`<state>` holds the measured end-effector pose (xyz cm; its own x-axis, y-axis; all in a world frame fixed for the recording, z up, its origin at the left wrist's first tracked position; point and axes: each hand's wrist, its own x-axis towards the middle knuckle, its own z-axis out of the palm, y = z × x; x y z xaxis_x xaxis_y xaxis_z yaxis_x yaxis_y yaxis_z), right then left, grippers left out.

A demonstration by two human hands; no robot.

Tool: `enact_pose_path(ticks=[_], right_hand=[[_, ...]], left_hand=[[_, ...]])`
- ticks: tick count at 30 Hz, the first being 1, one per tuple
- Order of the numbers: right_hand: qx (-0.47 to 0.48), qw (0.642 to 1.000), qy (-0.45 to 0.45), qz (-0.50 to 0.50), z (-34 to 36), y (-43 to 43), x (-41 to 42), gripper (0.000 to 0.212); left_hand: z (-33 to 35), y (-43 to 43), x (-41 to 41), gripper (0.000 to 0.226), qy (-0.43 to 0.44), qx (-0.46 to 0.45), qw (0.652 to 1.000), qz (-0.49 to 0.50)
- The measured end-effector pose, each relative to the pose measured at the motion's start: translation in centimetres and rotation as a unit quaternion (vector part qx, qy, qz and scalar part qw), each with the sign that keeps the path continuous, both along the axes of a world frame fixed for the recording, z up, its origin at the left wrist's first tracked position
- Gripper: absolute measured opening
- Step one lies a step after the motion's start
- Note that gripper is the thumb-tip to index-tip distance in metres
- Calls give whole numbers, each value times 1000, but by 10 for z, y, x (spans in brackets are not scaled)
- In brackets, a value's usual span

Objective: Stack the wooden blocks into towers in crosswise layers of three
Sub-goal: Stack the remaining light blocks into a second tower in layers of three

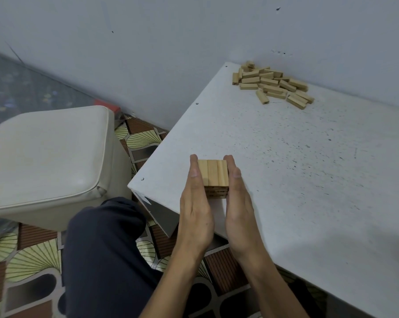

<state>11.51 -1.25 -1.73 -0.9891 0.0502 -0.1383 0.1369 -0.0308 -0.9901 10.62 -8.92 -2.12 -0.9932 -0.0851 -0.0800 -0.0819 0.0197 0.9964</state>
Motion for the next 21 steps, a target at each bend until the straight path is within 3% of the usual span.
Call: enact_pose_path(ticks=[9, 12, 15, 21], right_hand=[[61, 997, 53, -14, 7, 29, -11, 62], [140, 984, 91, 67, 12, 63, -25, 74], [254, 946, 92, 177, 19, 83, -36, 91], [287, 923, 95, 240, 26, 82, -47, 94]], left_hand=[[2, -23, -10, 65, 56, -12, 998, -2], [5, -53, -23, 82, 79, -83, 990, -78], [10, -75, -36, 99, 95, -187, 959, -190], [15, -79, -47, 104, 105, -249, 932, -244]])
